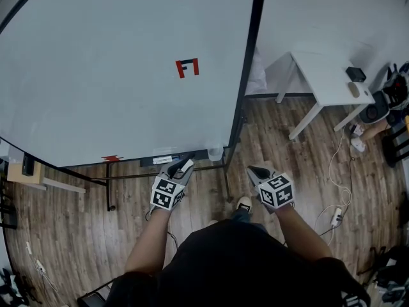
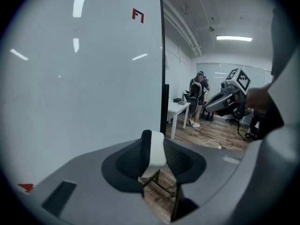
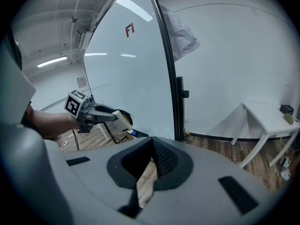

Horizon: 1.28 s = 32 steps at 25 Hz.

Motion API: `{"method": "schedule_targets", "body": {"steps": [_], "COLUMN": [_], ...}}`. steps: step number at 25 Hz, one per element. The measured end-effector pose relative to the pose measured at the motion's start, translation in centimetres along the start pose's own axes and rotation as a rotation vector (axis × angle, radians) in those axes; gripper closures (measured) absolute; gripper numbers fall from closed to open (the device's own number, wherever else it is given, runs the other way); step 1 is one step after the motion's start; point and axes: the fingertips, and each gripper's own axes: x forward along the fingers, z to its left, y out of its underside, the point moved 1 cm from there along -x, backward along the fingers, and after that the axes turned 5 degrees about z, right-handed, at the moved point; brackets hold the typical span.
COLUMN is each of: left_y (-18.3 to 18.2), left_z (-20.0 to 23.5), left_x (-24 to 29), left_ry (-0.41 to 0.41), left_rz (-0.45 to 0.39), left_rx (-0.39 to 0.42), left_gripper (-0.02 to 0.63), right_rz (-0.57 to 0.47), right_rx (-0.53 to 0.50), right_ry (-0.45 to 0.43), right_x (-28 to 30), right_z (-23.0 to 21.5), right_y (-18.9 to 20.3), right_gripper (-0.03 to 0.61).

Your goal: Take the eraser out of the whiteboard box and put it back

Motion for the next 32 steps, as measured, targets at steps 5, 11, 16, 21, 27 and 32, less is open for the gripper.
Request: {"method": "schedule_targets", "body": {"steps": [5, 11, 16, 21, 27, 32], "left_y": [-0.5, -1.6, -2.6, -3.6, -4.4, -5.0], "left_z": [-0.2, -0.3, -0.2, -0.1, -0.1, -0.8], "left_x": [1.0, 2.4, 3.7, 5.2, 6.9, 8.3], "left_ry": [0.009, 0.024, 0.033, 0.046, 0.066, 0.088], "left_rz": [0.001, 0.004, 0.006, 0.008, 0.015, 0.022], "left_rx": [0.002, 0.006, 0.012, 0.023, 0.03, 0.04], "left_gripper": [0.468, 0.468, 0.468, 0.468, 0.468, 0.466], "right_rz": [0.006, 0.007, 0.009, 0.023, 0.036, 0.043], "right_rx": [0.003, 0.011, 0.019, 0.015, 0.012, 0.025], "right_ry": [-0.002, 0.003, 0.008, -0.001, -0.009, -0.007], "right_x": [0.3, 0.3, 0.4, 1.1, 1.7, 1.9], "right_z": [-0.7, -2.2, -3.6, -4.5, -5.2, -6.1], "right_y": [0.1, -0.4, -0.6, -0.7, -0.8, -0.5], "right_gripper": [0.583, 0.583, 0.583, 0.583, 0.583, 0.583]}}
